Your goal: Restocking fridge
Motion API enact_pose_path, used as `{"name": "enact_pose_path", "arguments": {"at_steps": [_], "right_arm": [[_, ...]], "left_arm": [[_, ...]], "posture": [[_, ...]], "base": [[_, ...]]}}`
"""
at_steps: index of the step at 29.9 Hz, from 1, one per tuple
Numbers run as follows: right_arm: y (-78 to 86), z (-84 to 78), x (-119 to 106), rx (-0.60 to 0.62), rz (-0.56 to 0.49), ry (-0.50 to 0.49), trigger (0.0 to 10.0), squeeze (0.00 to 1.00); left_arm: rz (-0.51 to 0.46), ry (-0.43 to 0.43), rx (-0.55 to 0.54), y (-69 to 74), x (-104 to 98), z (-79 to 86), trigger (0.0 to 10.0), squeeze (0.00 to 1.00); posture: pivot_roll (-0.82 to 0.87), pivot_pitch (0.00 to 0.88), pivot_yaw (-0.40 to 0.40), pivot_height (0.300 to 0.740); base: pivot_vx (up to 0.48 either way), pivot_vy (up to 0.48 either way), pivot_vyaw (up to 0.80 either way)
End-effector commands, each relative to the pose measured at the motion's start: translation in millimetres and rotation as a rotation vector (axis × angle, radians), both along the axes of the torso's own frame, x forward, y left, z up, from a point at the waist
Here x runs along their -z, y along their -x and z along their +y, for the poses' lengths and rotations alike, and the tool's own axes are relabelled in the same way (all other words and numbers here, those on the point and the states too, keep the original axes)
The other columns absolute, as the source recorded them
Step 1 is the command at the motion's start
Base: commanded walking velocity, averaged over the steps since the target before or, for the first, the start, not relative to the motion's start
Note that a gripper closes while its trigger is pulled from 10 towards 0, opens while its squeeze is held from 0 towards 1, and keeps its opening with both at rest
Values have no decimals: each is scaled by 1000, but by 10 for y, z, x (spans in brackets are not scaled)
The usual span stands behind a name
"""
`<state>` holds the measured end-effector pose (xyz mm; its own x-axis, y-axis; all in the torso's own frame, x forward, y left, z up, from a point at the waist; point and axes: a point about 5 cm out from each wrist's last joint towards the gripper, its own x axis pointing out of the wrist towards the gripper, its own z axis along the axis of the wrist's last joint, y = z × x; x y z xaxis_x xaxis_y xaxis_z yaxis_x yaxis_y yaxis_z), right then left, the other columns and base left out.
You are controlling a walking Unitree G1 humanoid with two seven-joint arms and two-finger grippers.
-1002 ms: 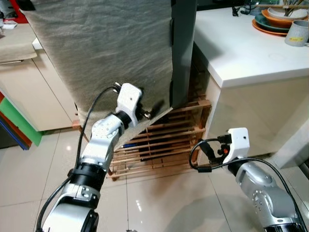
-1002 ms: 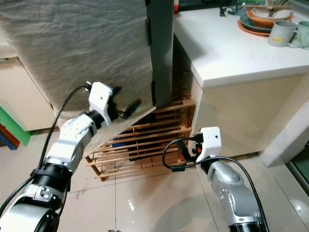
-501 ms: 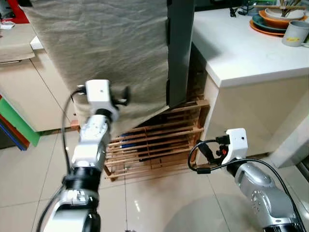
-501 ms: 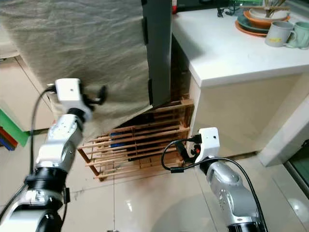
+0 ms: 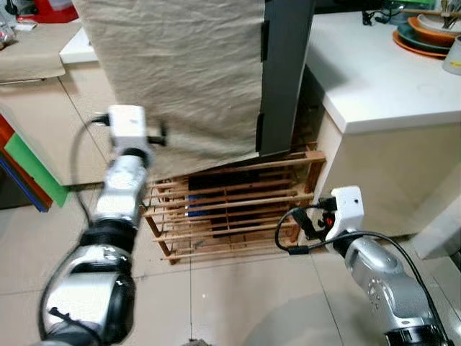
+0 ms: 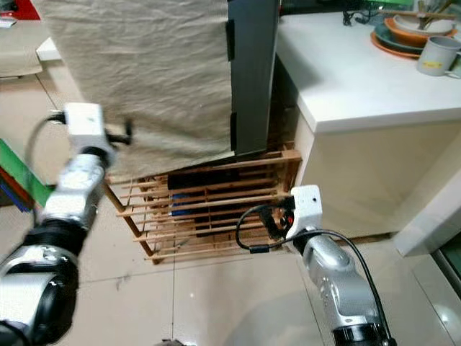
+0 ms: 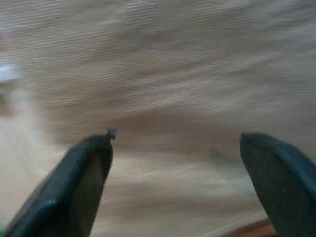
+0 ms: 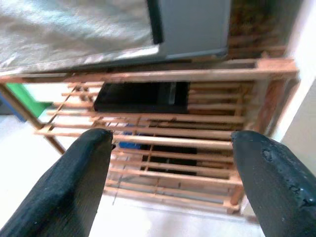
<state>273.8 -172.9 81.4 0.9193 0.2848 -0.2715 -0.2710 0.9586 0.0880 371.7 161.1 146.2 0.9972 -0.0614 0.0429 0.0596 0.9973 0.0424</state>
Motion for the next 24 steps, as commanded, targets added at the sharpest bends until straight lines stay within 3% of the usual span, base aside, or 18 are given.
{"name": "enact_pose_path", "arguments": {"at_steps": [1,4,7,20,24], "right_arm": [[-3,20,-48,2,-34,4,10000,0],[-5,39,-50,7,-46,12,10000,0],[-33,68,-69,24,-69,-1,10000,0],[-148,162,-114,15,-114,4,10000,0],[-188,191,-135,18,-125,-13,10000,0]], "left_arm": [[-25,0,68,39,-4,-89,10000,0],[-36,16,116,123,22,-195,10000,0],[-58,-10,155,183,19,-273,10000,0],[-34,-18,75,112,-64,-106,10000,0],[-24,-72,88,125,-43,-161,10000,0]], "posture": [[-181,0,105,740],[-170,0,100,740],[-158,0,97,740],[-130,0,101,740],[-126,0,103,740]], "base": [[0,0,0],[0,0,0],[0,480,0],[0,444,0],[0,0,0]]}}
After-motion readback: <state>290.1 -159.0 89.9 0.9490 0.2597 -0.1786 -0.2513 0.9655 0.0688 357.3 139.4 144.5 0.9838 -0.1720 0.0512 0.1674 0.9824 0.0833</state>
